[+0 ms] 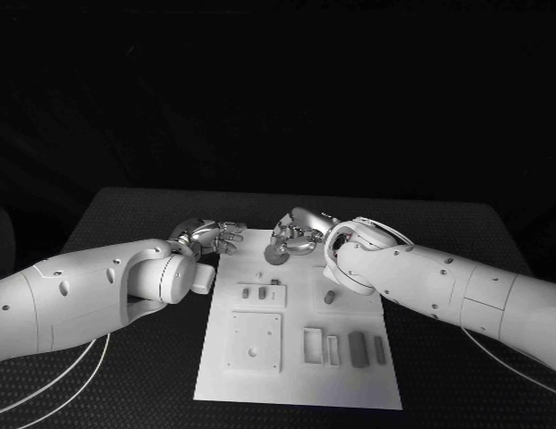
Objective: Assemble the parts on the task board
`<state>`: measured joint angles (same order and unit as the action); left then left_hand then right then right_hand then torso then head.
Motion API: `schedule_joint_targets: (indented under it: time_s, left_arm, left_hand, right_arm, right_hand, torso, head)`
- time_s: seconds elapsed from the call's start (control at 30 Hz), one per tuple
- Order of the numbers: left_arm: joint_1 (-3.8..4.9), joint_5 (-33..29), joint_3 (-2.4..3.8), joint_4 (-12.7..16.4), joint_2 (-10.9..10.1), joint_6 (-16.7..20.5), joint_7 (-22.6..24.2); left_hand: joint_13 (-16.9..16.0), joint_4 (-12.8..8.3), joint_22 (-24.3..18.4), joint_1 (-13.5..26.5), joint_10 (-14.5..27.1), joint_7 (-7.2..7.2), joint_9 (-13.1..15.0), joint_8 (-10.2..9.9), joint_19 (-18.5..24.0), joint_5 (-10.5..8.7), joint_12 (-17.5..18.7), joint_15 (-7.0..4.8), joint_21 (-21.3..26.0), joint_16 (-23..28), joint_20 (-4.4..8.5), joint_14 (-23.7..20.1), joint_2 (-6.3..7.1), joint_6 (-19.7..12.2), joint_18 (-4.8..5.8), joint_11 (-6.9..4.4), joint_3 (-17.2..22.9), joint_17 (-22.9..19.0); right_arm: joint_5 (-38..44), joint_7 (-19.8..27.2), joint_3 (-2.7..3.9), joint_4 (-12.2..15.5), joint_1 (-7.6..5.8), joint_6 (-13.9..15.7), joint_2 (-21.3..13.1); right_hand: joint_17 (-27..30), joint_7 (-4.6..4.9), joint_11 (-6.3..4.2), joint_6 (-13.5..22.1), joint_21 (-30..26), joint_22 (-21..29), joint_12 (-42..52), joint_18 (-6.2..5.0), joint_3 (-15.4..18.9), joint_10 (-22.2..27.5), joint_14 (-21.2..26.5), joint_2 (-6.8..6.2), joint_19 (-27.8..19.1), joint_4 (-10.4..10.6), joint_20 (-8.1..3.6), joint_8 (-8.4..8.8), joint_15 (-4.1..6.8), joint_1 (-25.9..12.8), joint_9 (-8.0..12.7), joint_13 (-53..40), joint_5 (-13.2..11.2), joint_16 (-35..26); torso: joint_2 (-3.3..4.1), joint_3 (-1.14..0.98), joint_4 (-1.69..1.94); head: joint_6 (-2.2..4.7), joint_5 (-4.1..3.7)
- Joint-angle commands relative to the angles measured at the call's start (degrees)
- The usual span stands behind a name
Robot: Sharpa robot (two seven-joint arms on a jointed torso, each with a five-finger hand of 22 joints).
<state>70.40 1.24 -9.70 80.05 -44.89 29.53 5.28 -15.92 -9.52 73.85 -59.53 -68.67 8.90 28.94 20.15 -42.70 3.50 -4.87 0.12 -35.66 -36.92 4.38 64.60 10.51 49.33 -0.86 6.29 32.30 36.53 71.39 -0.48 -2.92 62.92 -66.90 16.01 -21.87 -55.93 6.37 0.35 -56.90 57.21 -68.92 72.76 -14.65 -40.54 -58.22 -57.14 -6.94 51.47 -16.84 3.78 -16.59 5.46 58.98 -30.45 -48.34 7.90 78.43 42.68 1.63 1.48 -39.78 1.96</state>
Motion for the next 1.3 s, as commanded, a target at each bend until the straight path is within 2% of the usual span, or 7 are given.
schedule_joint_targets:
  time_s: [0.03,0.1,0.27,0.37,0.6,0.93,1.3]
  left_arm:
    - [0.04,0.04,0.04,-0.13,0.19,-1.13,2.11]
    - [0.04,0.04,0.04,-0.18,0.16,-0.96,2.59]
    - [0.04,0.03,0.04,-0.29,0.22,-1.33,3.26]
    - [0.04,0.03,0.04,-0.34,0.27,-1.38,3.41]
    - [0.04,-0.25,0.04,-0.56,0.4,-1.72,3.99]
    - [0.03,-0.58,0.04,-0.73,0.58,-1.89,4.13]
    - [0.03,-0.66,0.04,-0.83,0.68,-1.85,3.96]
  left_hand:
    - [0.1,-0.56,0.08,-0.49,-0.32,-0.07,-0.07,0.36,-0.17,-0.23,-0.33,-0.04,0.32,0.34,1.12,0.2,-0.25,0.51,0.82,-0.36,-0.04,0.12]
    - [0.15,-0.85,0.19,-0.63,-0.52,-0.14,-0.16,0.47,-0.1,-0.2,-0.58,-0.05,0.34,0.53,1.12,0.11,-0.53,0.55,0.86,-0.44,-0.15,0.26]
    - [0.25,-1.33,0.35,-0.81,-0.69,-0.19,-0.29,0.64,0.16,-0.16,-0.89,0.02,0.43,0.95,1.04,-0.19,-0.96,0.67,0.86,-0.5,-0.29,0.42]
    - [0.3,-1.44,0.39,-0.81,-0.67,-0.18,-0.33,0.69,0.24,-0.15,-0.94,0.06,0.46,1.07,1.0,-0.26,-1.12,0.69,0.86,-0.49,-0.34,0.47]
    - [0.39,-1.74,0.49,-0.92,-0.66,-0.19,-0.42,0.78,0.36,-0.14,-1.07,0.1,0.51,1.27,0.95,-0.33,-1.38,0.73,0.86,-0.49,-0.39,0.58]
    - [0.5,-1.85,0.58,-0.78,-0.59,-0.06,-0.51,0.85,0.41,-0.14,-1.16,0.13,0.53,1.42,0.9,-0.32,-1.65,0.75,0.86,-0.46,-0.5,0.71]
    - [0.6,-1.9,0.65,-0.61,-0.51,0.08,-0.66,0.79,0.42,-0.15,-1.23,0.14,0.56,1.54,0.88,-0.27,-1.78,0.54,0.86,-0.44,-0.6,0.85]
  right_arm:
    - [11.23,2.77,-0.12,-0.48,0.01,-6.53,0.31]
    - [13.9,3.5,-0.43,-0.92,0.0,-7.44,0.54]
    - [19.08,6.28,-2.26,-1.84,-0.13,-9.19,1.27]
    - [21.34,7.3,-3.07,-2.34,-0.14,-9.07,1.71]
    - [23.69,9.73,-5.19,-3.1,-0.14,-8.37,2.5]
    - [24.45,10.62,-5.52,-3.25,-0.13,-7.9,2.89]
    - [25.83,10.33,-5.61,-3.53,-0.13,-9.21,3.15]
  right_hand:
    - [0.13,0.54,0.22,1.23,-0.52,-0.1,-0.36,-0.35,1.36,0.75,0.58,-0.3,-0.8,0.03,0.11,0.54,-0.46,1.19,0.17,-0.1,-1.61,-0.33]
    - [0.2,0.7,0.44,1.59,-0.81,-0.08,-0.45,-0.35,1.06,1.19,1.04,-0.35,-1.25,0.09,0.29,0.81,-0.67,2.82,0.32,-0.11,-2.78,-0.42]
    - [0.3,1.01,0.73,1.99,-1.14,-0.19,-0.57,-0.35,0.12,1.94,1.86,-0.57,-1.92,0.12,0.86,1.28,-1.05,4.92,0.76,-0.1,-4.16,-0.45]
    - [0.36,-0.07,-0.16,2.22,-1.41,-0.25,-0.69,-0.33,-1.57,2.52,2.46,-0.39,-2.39,0.18,1.27,1.5,-1.16,6.3,1.13,-0.09,-4.53,-0.45]
    - [-0.03,-0.86,-0.76,2.33,-1.59,-1.03,-0.39,-0.33,-3.6,4.88,4.74,-0.17,-4.22,0.19,2.18,1.52,-1.92,6.54,1.62,-0.57,-4.74,0.28]
    - [-0.71,-2.14,-1.1,4.08,-0.9,-2.68,1.46,-0.35,-6.99,8.01,7.49,0.47,-6.1,0.3,3.05,1.93,-3.11,7.16,2.31,-1.65,-4.88,2.62]
    - [-0.65,-2.82,-1.07,5.24,-0.21,-3.55,2.78,-0.35,-9.08,8.77,8.21,0.83,-6.35,0.34,3.15,2.1,-3.46,6.96,2.74,-1.96,-4.86,4.03]
  torso:
    - [-0.01,-0.02,-0.03]
    - [-0.05,0.0,0.01]
    - [0.0,0.02,0.01]
    - [0.03,0.0,0.11]
    - [0.05,0.03,0.21]
    - [0.0,0.02,0.1]
    - [-0.01,-0.01,0.09]
  head:
    - [0.01,-0.01]
    - [-0.05,-0.04]
    - [-0.01,0.0]
    - [0.0,-0.02]
    - [-0.31,0.19]
    - [-0.57,0.48]
    - [-0.63,0.54]
